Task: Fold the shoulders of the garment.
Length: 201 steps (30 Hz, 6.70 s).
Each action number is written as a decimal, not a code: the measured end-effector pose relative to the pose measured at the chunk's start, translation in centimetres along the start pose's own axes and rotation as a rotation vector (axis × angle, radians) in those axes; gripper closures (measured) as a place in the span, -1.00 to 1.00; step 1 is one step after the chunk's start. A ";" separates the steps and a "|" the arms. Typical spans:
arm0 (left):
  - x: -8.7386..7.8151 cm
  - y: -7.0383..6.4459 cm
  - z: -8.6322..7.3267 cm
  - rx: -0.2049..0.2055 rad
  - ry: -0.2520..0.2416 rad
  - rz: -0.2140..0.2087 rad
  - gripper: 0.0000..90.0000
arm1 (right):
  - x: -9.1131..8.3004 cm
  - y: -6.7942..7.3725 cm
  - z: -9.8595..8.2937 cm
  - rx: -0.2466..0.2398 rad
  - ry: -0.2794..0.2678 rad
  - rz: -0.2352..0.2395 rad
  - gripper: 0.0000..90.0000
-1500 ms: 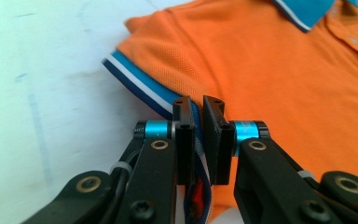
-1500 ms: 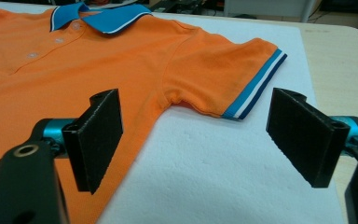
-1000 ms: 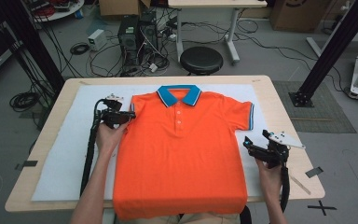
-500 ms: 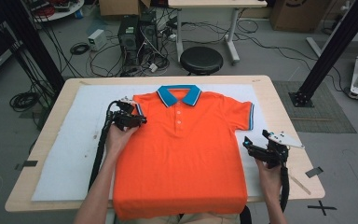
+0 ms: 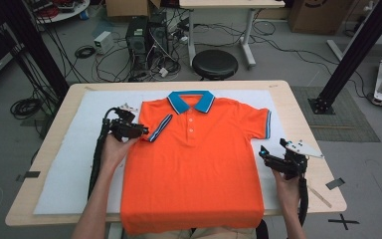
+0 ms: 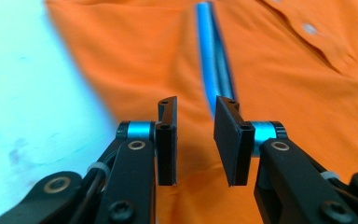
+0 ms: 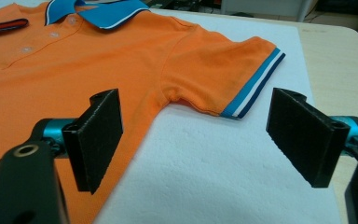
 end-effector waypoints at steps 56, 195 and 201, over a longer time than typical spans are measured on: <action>1.5 -2.0 -2.4 0.204 0.131 0.123 0.68 | 0.1 0.0 0.0 -0.018 0.010 -0.012 -0.57; -6.5 0.9 -8.1 -0.036 -0.390 0.107 -0.22 | 11.4 2.7 5.7 0.125 0.374 0.159 0.24; -6.4 0.8 -8.1 -0.034 -0.388 0.110 -0.22 | 13.0 1.0 5.8 0.108 0.422 0.130 0.35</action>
Point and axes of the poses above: each handheld gripper's, and its own axes: x roughly forward along the jaws, z roughly out of its top, y roughly to its left, the point moved 10 cm from there along x, roughly forward along the jaws, and after that the axes turned 6 degrees about z, right-handed, at the moved point
